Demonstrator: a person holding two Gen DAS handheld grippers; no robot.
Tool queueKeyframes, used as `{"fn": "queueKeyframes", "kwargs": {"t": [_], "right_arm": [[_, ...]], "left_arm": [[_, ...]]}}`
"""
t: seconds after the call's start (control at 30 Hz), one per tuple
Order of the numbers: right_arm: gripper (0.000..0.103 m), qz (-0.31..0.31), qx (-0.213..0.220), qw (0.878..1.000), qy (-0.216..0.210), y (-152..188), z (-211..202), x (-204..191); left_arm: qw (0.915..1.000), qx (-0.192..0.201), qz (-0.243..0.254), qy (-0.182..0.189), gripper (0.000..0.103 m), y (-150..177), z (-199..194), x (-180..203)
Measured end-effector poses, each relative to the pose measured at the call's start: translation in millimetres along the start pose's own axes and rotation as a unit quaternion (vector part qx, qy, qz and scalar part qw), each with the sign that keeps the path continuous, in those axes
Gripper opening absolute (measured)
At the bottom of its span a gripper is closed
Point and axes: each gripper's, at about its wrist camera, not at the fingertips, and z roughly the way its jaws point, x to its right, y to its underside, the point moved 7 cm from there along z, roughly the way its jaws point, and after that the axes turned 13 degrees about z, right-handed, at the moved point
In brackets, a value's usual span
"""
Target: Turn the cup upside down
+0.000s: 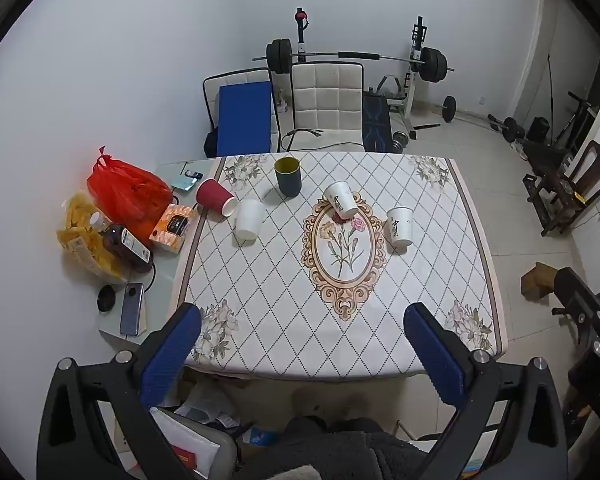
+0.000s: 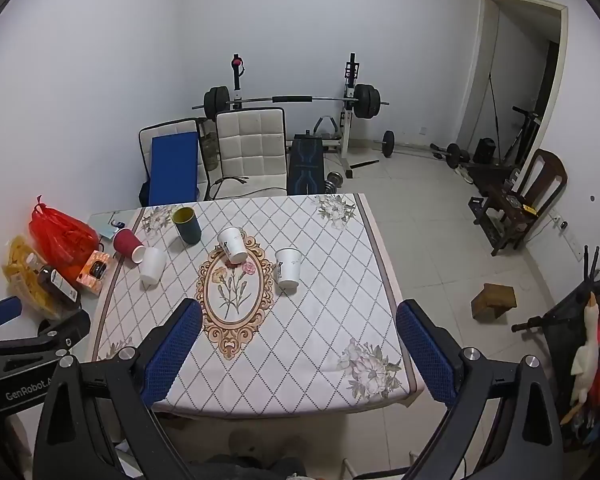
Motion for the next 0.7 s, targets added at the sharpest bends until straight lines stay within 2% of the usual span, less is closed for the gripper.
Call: {"fn": "queueKeyframes", "kwargs": {"t": [0.7], "right_arm": [[0.100,0.002,-0.004,1.000,-0.008,4.6,-7.0,-4.8]], "left_arm": [[0.9999,0.010,-0.003,-0.001,0.103,-5.5,-14.2,-9.9]]}}
